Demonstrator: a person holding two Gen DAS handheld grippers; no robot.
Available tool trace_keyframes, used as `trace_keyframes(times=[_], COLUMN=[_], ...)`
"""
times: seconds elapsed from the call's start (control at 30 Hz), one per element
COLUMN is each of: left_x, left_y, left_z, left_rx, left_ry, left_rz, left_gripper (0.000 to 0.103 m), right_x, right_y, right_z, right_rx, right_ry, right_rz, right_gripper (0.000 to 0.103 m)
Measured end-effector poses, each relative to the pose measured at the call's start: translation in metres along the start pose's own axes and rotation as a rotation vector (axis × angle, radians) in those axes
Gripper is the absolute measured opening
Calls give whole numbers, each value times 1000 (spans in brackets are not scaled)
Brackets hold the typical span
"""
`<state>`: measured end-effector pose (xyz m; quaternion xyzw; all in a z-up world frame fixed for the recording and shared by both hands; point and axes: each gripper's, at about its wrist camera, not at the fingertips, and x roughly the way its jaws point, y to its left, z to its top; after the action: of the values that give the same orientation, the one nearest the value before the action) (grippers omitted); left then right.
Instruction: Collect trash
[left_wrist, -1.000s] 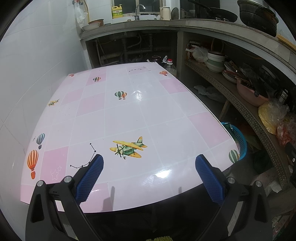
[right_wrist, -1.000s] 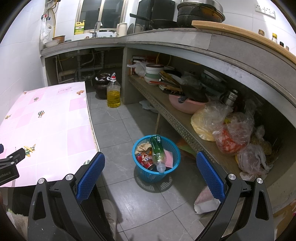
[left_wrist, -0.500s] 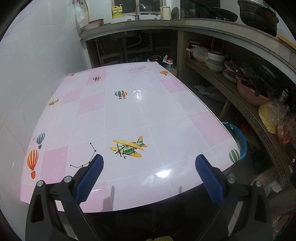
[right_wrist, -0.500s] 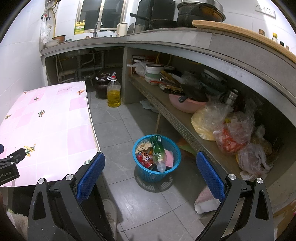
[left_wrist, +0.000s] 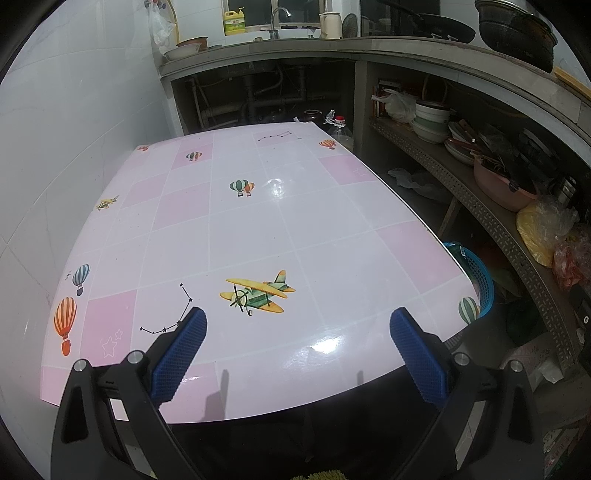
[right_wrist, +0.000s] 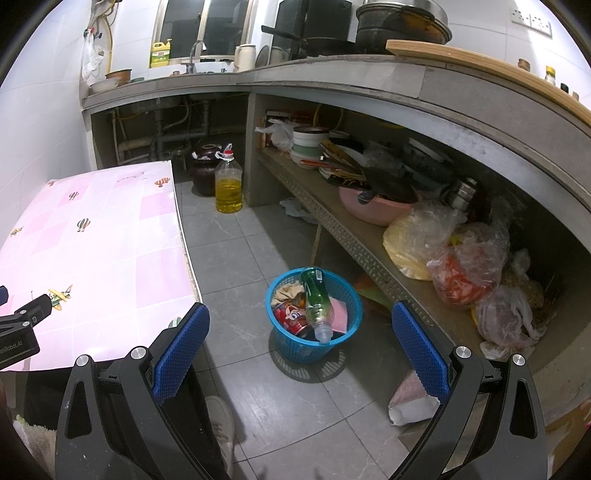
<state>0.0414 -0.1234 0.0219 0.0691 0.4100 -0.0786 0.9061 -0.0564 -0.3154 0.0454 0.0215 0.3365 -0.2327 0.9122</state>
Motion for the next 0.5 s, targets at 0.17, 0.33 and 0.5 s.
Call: trace_keyframes(times=[0.17,0.33,0.5], left_x=[0,0,0], left_y=[0,0,1], left_z=[-1,0,-1], left_rx=[0,0,1], left_ry=[0,1,4], left_rz=[0,0,-1], left_gripper=[97,97,97], right_x=[0,0,1], right_y=[-1,-1,-1], right_z=[0,0,0], right_rx=[0,-1,-1], right_ry=[0,0,0], right_rz=[1,3,3], right_gripper=[95,95,95])
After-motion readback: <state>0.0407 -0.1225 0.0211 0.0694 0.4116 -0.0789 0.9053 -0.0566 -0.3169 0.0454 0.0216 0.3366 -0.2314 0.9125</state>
